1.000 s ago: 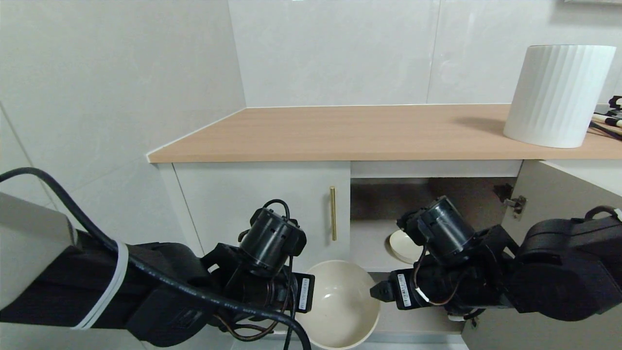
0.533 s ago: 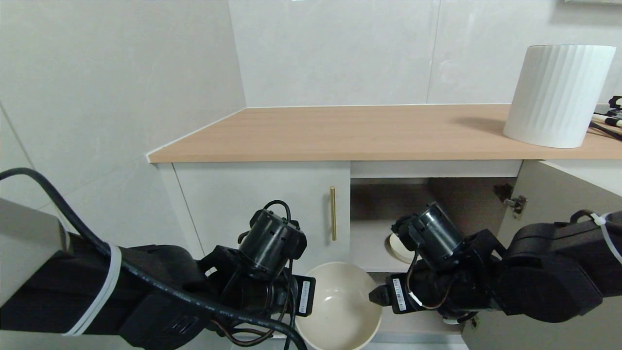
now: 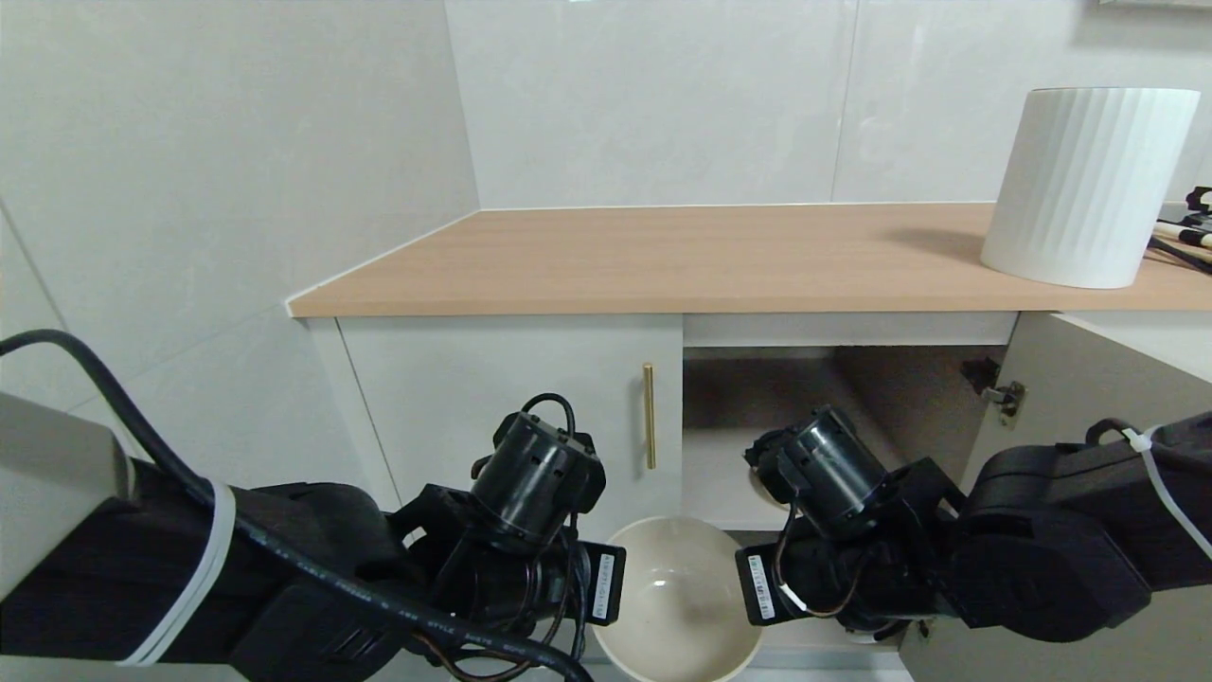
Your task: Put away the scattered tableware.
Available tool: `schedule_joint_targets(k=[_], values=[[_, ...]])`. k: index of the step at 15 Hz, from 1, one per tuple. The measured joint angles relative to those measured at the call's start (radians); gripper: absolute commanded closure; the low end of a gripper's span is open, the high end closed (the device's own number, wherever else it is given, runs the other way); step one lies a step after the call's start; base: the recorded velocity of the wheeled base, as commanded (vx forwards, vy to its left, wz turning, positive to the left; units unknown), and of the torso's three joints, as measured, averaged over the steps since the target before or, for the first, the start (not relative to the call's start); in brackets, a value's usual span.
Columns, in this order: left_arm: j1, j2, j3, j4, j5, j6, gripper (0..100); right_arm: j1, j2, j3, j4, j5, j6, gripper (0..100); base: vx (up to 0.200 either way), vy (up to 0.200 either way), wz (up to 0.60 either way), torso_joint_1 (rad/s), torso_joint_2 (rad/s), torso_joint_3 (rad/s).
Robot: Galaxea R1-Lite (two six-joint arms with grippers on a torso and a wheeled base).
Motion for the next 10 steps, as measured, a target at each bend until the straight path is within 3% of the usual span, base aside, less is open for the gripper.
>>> schedule_joint_targets(k=[3,4,10], values=[[0.0,-0.001,0.0,0.001,0.001,0.0,100,0.0,0.0,0.001,0.002,-0.002,0.0,100,0.0,0.0,0.0,0.0,0.0,0.0],[0.0,-0.001,0.001,0.001,0.001,0.0,0,0.0,0.0,0.001,0.003,-0.002,-0.001,100,0.0,0.0,0.0,0.0,0.0,0.0],[0.001,-0.009,0.002,0.007,0.01,-0.004,0,-0.003,0.0,0.004,0.014,-0.013,-0.001,100,0.0,0.0,0.0,0.0,0.0,0.0]])
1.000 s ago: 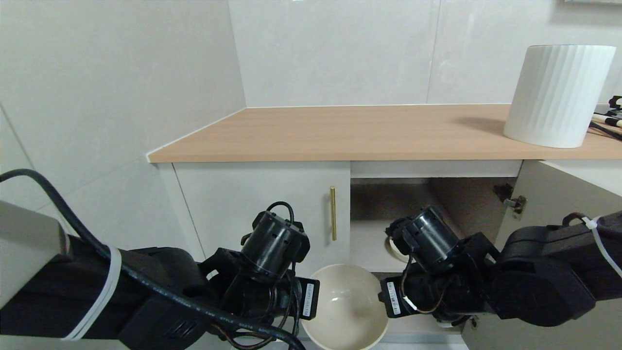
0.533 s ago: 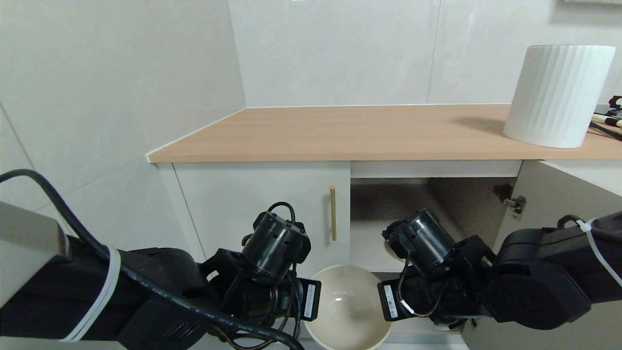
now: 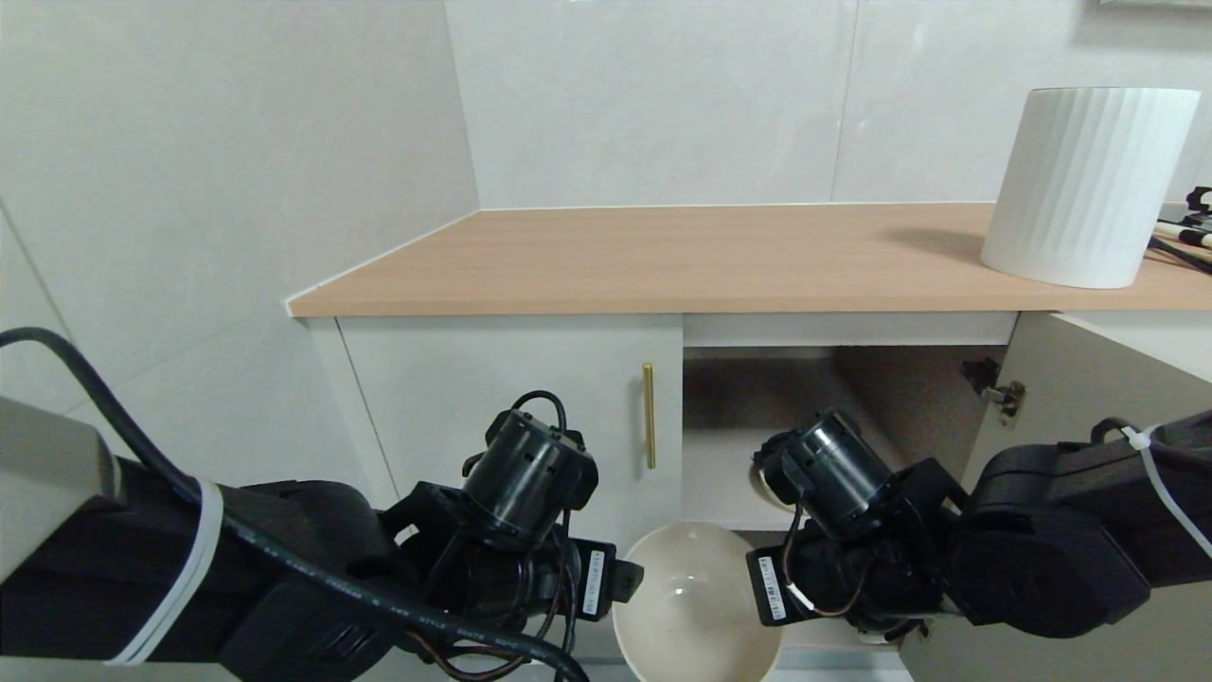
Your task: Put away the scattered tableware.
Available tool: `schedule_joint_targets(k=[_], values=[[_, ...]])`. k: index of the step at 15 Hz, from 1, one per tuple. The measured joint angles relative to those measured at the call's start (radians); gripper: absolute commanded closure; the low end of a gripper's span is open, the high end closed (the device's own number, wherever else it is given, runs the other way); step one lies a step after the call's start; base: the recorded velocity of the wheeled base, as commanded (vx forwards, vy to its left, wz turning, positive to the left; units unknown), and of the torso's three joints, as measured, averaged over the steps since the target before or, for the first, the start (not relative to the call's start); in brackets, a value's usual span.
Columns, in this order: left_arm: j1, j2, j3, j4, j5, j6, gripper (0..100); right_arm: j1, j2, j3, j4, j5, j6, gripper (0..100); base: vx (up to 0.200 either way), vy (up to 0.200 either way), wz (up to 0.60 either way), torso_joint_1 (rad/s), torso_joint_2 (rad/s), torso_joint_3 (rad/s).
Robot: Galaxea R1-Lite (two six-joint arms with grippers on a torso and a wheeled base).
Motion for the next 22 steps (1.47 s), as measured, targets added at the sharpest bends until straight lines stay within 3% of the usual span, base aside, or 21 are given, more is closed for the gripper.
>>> schedule_joint_targets(k=[8,10,15,22], values=[[0.041,-0.051,-0.002,-0.036,-0.011,-0.017,0,-0.103,0.034,-0.014,-0.059,0.008,0.002,100,0.0,0.0,0.0,0.0,0.0,0.0],[0.044,-0.058,-0.002,-0.036,-0.011,-0.032,0,-0.163,0.082,-0.029,-0.121,0.007,0.017,100,0.0,0.0,0.0,0.0,0.0,0.0],[0.045,-0.064,-0.002,-0.036,-0.012,-0.033,0,-0.288,0.202,-0.042,-0.349,-0.03,0.061,100,0.0,0.0,0.0,0.0,0.0,0.0],[0.045,-0.067,-0.002,-0.036,-0.012,-0.033,0,-0.4,0.28,-0.063,-0.404,-0.057,0.065,100,0.0,0.0,0.0,0.0,0.0,0.0]])
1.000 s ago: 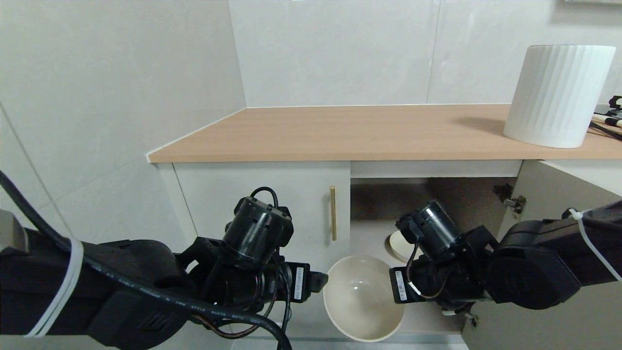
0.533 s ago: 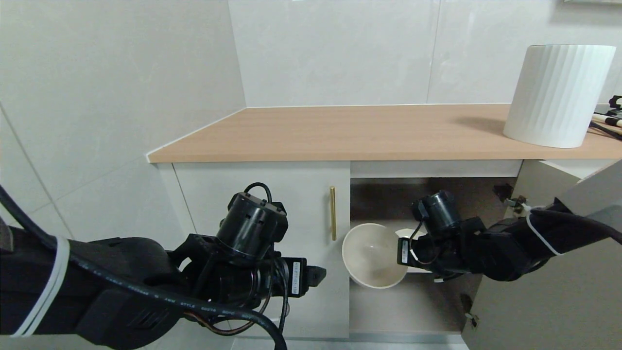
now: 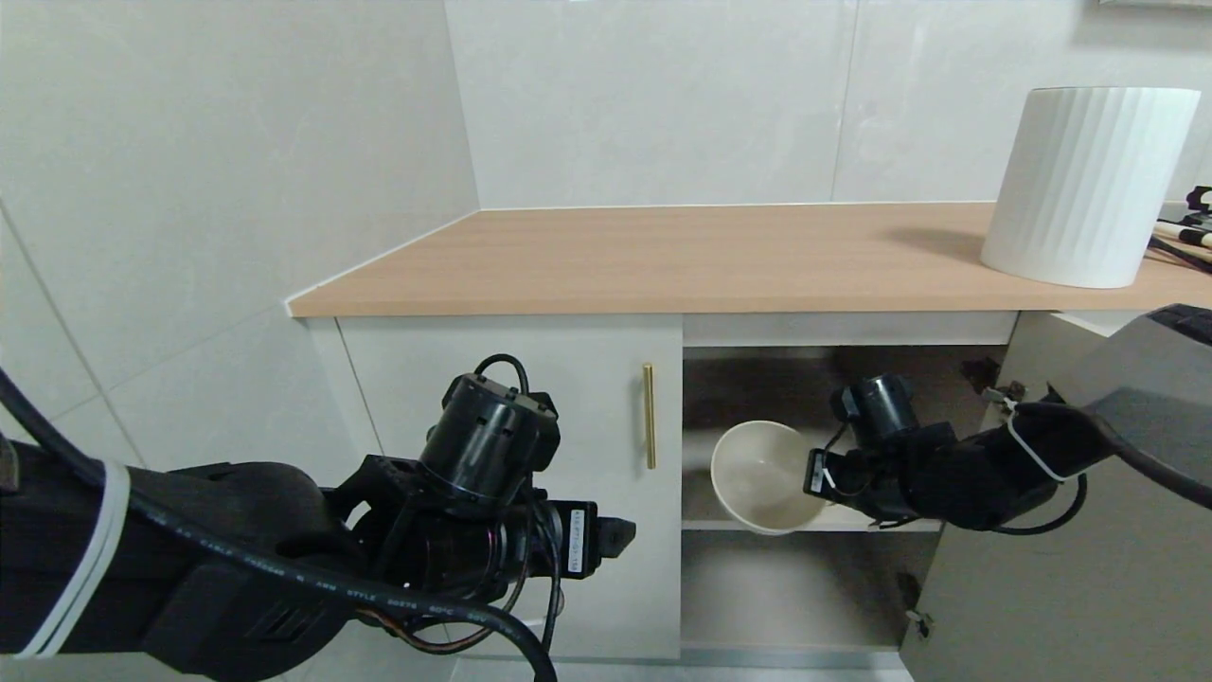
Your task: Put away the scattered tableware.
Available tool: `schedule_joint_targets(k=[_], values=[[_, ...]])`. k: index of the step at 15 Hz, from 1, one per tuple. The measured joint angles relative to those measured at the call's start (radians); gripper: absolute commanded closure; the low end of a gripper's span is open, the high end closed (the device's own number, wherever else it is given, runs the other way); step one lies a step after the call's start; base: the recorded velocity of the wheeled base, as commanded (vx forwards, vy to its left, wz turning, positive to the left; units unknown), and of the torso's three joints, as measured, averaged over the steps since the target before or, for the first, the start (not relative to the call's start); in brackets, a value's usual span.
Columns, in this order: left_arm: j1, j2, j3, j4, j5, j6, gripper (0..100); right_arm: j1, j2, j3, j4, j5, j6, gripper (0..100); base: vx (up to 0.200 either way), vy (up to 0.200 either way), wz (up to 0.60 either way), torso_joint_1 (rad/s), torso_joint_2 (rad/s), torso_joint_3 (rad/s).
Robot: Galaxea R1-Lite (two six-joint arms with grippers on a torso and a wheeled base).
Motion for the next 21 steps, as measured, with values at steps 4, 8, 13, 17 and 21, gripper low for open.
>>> schedule_joint_targets(k=[4,8,13,17,21], values=[[0.0,0.0,0.0,0.0,0.0,0.0,0,-0.046,0.044,-0.05,-0.013,-0.019,0.008,100,0.0,0.0,0.0,0.0,0.0,0.0],[0.0,0.0,0.0,0.0,0.0,-0.001,0,-0.094,0.1,-0.113,-0.013,-0.06,0.01,100,0.0,0.0,0.0,0.0,0.0,0.0],[0.0,0.0,0.0,0.0,0.0,-0.001,0,-0.134,0.168,-0.179,-0.011,-0.069,0.007,100,0.0,0.0,0.0,0.0,0.0,0.0],[0.0,0.0,0.0,0.0,-0.001,0.0,0,-0.159,0.221,-0.242,-0.003,-0.076,0.005,100,0.0,0.0,0.0,0.0,0.0,0.0],[0.0,0.002,0.0,0.0,-0.001,-0.001,0,-0.17,0.275,-0.297,-0.003,-0.111,0.004,100,0.0,0.0,0.0,0.0,0.0,0.0]])
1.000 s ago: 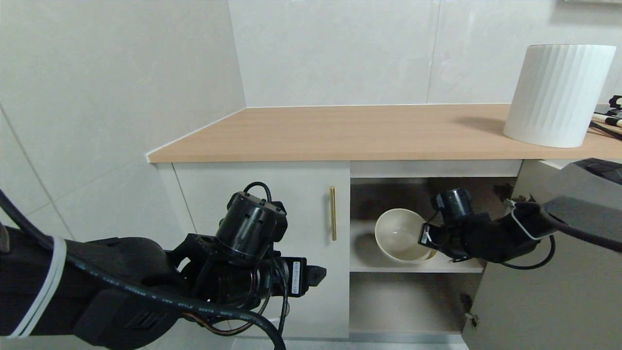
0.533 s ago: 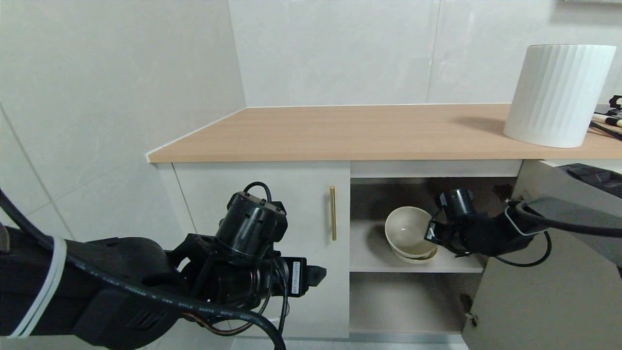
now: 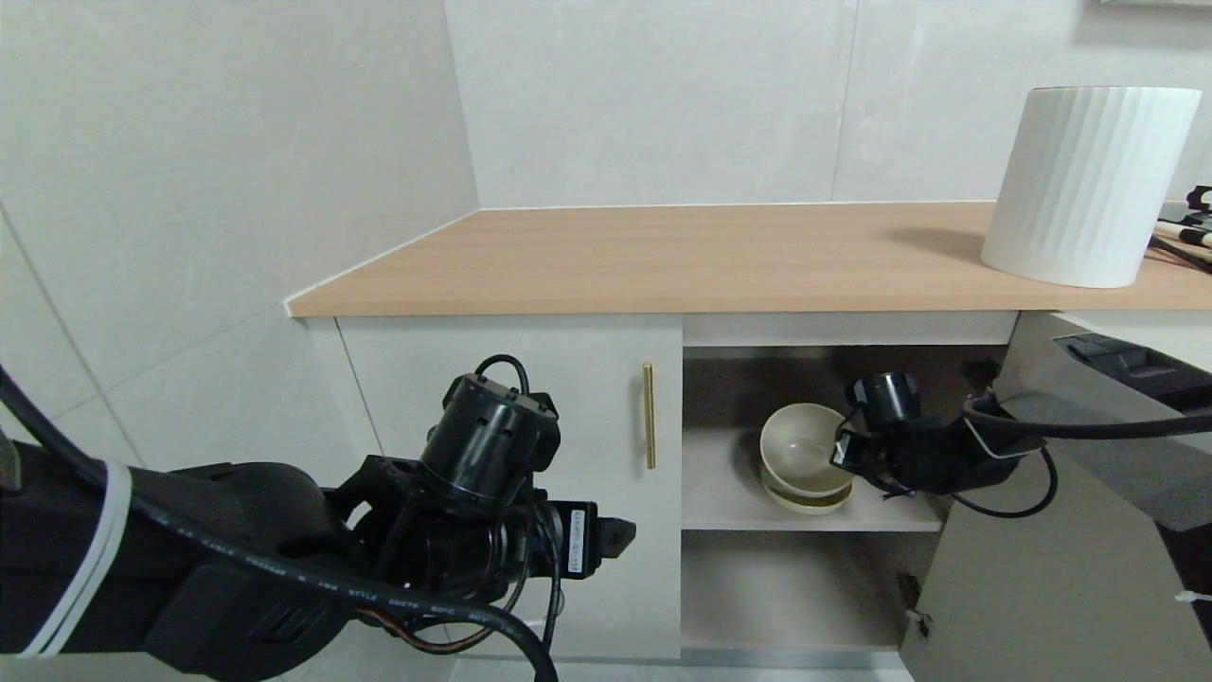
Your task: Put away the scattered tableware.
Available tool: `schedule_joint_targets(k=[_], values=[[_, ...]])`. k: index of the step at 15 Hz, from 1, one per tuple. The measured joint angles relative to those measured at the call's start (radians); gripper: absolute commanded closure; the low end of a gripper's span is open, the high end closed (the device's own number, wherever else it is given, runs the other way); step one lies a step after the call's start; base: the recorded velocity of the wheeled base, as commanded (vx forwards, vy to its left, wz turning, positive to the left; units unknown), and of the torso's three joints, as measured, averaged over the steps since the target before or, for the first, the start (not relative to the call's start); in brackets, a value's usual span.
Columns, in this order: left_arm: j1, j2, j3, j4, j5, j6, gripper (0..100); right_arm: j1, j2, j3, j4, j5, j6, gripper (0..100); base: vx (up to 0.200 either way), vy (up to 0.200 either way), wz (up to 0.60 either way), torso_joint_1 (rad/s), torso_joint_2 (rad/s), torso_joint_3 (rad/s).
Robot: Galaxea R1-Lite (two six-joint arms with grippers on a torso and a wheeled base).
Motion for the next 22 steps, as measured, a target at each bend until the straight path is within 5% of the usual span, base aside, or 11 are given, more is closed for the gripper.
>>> schedule_joint_targets(k=[9,10,22], values=[[0.0,0.007,0.0,0.0,0.0,-0.001,0,-0.002,0.034,-0.03,0.002,0.0,-0.001,100,0.0,0.0,0.0,0.0,0.0,0.0],[0.0,0.008,0.0,0.0,-0.001,-0.001,0,-0.001,0.035,-0.031,0.002,0.001,-0.001,0,0.0,0.0,0.0,0.0,0.0,0.0],[0.021,-0.046,0.001,-0.002,0.0,-0.006,0,0.011,-0.07,0.093,0.032,0.061,0.003,0,0.0,0.0,0.0,0.0,0.0,0.0]])
